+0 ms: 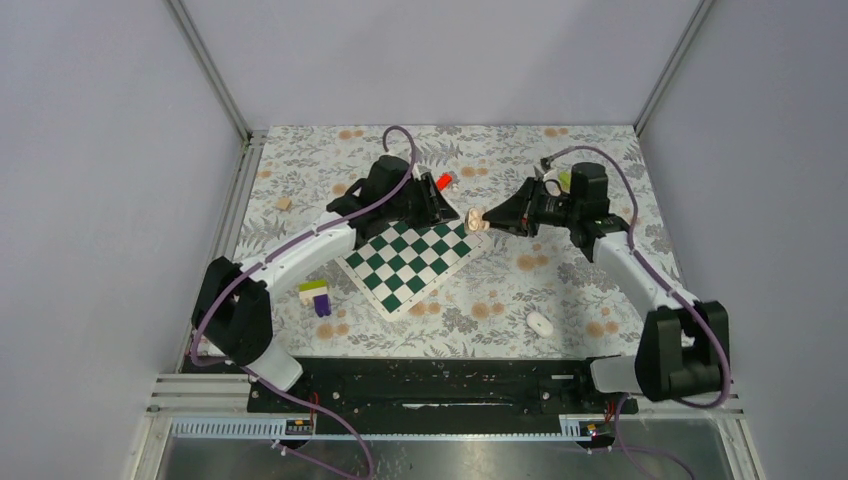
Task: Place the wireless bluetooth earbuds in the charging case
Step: Place the charging case at the center of the board.
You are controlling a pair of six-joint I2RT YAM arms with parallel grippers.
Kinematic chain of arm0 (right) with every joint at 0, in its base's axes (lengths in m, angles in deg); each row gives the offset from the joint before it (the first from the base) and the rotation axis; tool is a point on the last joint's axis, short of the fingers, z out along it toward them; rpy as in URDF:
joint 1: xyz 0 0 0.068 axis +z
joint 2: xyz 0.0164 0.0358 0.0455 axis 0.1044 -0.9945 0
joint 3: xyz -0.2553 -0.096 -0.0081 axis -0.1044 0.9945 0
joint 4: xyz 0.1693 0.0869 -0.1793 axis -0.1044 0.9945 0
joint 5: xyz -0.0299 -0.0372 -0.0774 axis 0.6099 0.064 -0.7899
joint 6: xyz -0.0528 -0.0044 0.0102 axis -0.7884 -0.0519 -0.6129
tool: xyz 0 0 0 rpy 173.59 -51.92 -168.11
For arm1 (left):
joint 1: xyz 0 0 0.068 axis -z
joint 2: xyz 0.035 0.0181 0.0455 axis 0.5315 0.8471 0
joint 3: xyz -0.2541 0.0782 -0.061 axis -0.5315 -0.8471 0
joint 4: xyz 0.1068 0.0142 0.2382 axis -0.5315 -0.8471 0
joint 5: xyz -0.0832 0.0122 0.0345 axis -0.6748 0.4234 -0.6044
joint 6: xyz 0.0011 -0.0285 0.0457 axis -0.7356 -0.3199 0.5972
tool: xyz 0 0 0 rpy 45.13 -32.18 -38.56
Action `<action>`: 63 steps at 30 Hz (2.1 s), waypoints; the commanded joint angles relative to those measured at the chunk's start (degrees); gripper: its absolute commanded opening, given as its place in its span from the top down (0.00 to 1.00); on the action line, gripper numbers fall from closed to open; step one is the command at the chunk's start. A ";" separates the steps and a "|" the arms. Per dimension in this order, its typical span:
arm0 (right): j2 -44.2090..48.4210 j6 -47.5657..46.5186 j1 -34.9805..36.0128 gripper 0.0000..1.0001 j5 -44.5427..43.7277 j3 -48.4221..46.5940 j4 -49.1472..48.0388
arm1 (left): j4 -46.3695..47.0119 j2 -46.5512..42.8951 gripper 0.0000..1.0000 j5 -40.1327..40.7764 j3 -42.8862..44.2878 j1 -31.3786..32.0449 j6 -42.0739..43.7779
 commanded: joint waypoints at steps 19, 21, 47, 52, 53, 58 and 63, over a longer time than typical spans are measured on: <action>-19.86 -22.66 -1.11 1.00 -16.46 -1.96 25.10 | -4.27 -9.36 0.64 11.55 -7.98 -5.25 -3.16; -20.42 -23.69 -1.14 1.00 -17.68 -2.21 26.41 | -4.17 -9.35 0.64 11.44 -7.93 -5.24 -3.25; -16.76 -30.06 -1.57 0.50 -34.92 -3.19 38.20 | -3.94 -8.77 0.65 10.23 -7.09 -5.14 -3.06; -13.14 -29.31 -1.56 0.47 -36.74 -3.52 39.00 | -3.94 -8.58 0.65 10.01 -7.14 -5.17 -3.03; -12.53 -29.01 -1.54 0.47 -36.49 -3.40 38.58 | -3.92 -8.58 0.66 10.03 -7.24 -5.14 -3.01; -12.12 -30.92 1.49 0.38 -38.47 -4.50 39.30 | -3.53 -8.07 0.66 9.63 -7.08 -5.18 -3.13; -13.52 -31.20 5.42 0.30 -43.15 -7.02 42.15 | -3.52 -7.77 0.66 9.22 -6.95 -5.05 -3.07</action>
